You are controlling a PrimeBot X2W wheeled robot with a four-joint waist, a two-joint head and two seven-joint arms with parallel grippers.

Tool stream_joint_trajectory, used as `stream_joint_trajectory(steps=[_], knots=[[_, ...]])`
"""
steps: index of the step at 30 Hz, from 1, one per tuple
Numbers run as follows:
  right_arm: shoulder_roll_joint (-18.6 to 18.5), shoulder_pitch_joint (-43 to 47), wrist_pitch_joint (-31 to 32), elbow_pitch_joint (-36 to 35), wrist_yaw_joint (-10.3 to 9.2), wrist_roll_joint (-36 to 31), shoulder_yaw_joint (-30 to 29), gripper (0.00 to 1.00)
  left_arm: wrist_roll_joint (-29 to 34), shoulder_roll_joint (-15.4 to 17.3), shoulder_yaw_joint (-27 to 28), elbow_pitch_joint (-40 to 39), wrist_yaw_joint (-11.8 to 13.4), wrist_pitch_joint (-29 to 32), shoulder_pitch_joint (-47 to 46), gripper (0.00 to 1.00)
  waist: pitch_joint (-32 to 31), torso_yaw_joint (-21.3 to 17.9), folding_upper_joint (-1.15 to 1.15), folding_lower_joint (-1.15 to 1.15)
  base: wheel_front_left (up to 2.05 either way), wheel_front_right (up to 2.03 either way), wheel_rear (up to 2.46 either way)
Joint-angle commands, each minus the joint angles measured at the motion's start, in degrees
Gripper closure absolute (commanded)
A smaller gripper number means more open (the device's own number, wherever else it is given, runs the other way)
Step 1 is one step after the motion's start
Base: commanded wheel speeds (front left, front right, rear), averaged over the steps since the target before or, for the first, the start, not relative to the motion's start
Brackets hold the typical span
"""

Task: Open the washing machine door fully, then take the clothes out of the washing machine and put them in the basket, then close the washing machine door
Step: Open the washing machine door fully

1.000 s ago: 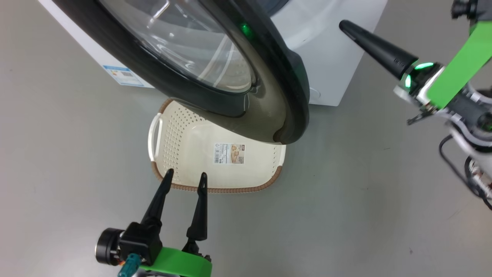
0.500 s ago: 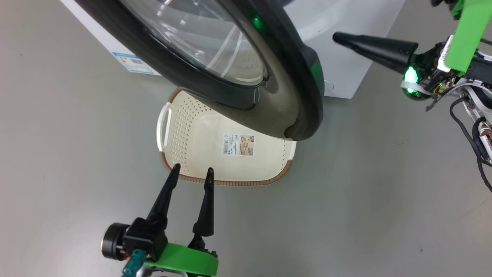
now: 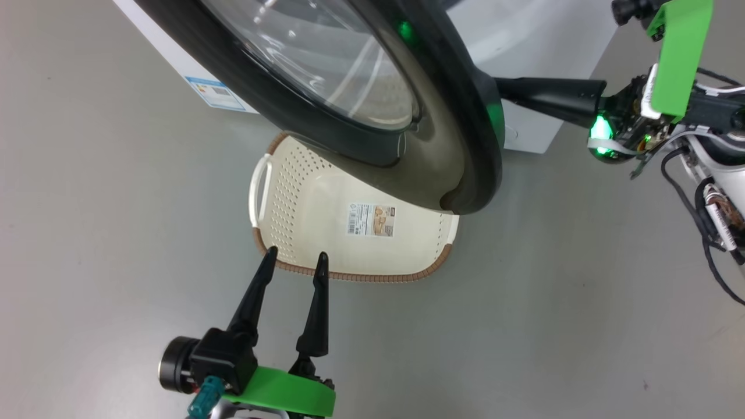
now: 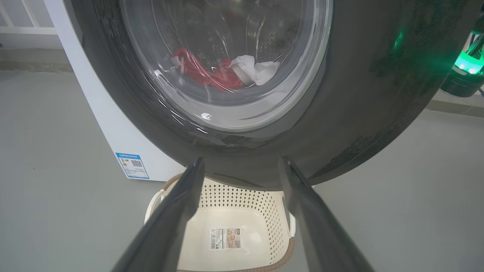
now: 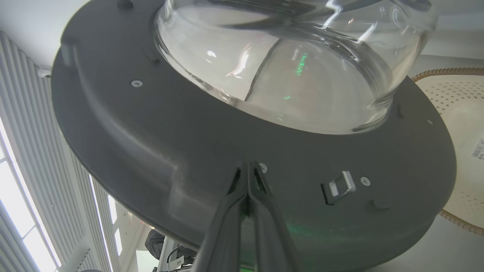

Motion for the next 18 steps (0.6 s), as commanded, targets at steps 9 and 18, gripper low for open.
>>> stream_joint_trajectory(steps=[9, 18], knots=[[2.5, 6.4, 2.2, -3.2, 0.43, -1.9, 0.2, 1.00, -0.4, 0.7, 1.5, -1.5, 0.3, -0.5, 1.6, 0.00, -3.9, 1.9, 0.00, 0.00, 0.00, 0.00, 0.00], [5.1, 11.6, 2.3, -5.2, 0.43, -4.7, -0.3, 1.00, -0.5, 0.7, 1.4, -1.0, -0.1, -0.5, 4.1, 0.00, -7.6, 4.3, 0.00, 0.00, 0.00, 0.00, 0.00]])
